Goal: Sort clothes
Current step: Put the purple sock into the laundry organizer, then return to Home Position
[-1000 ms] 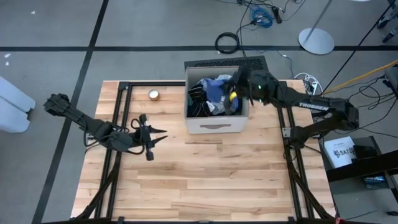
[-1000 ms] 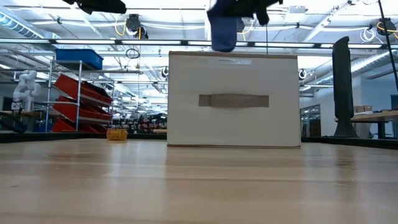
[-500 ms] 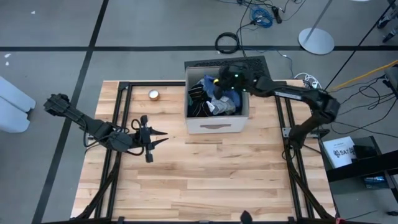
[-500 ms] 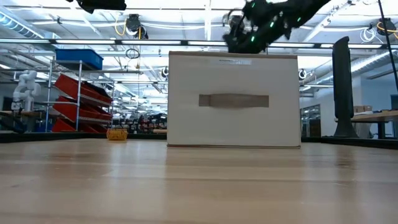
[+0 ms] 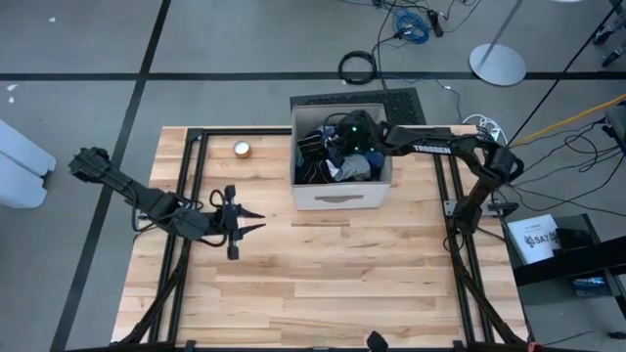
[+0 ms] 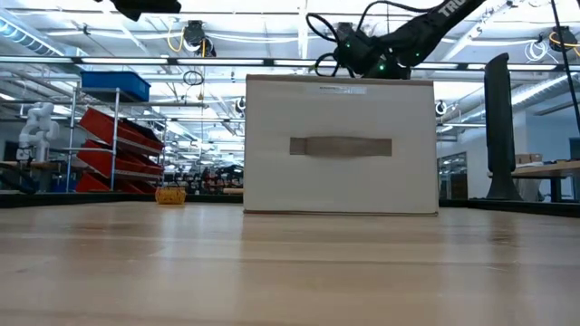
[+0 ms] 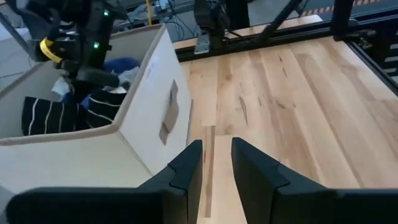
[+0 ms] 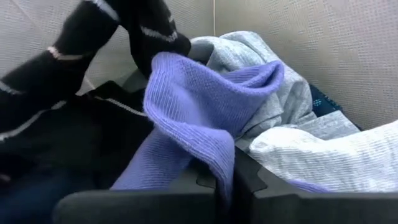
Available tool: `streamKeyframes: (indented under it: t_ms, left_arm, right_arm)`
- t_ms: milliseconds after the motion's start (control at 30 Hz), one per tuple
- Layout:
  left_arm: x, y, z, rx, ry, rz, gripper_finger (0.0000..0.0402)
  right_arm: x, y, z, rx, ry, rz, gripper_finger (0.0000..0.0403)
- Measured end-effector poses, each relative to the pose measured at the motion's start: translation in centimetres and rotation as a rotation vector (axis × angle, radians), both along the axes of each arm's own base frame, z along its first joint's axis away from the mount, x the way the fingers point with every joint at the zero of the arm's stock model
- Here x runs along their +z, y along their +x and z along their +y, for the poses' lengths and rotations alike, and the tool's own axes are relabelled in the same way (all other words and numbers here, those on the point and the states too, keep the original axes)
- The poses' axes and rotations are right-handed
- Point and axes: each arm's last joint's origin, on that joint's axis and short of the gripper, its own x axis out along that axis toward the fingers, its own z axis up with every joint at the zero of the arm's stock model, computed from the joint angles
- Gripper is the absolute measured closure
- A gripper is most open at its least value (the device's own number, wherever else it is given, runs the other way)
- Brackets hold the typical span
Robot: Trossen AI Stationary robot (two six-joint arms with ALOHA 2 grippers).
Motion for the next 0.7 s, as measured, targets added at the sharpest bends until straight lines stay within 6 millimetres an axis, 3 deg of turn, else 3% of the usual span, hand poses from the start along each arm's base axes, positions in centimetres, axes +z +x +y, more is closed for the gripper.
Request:
streamKeyframes:
  t_ms: [167, 467, 700]
  left_arm:
    - [0.0, 0.0, 0.1, 0.03, 0.012, -0.005, 0.0307]
    - [0.1, 0.1, 0.1, 0.034, 0.007, -0.018, 0.0307]
    - [2.0, 0.4, 0.0, 0.024, 0.006, -0.117, 0.0307]
  right_arm:
    - [1.3, -0.3, 0.4, 0.014, -0.026, -0.03, 0.0366]
    - [5.4, -2.0, 1.5, 0.029, -0.091, -0.118, 0.0255]
    - [9.0, -3.9, 3.1, 0.044, -0.102, -0.229, 0.0201]
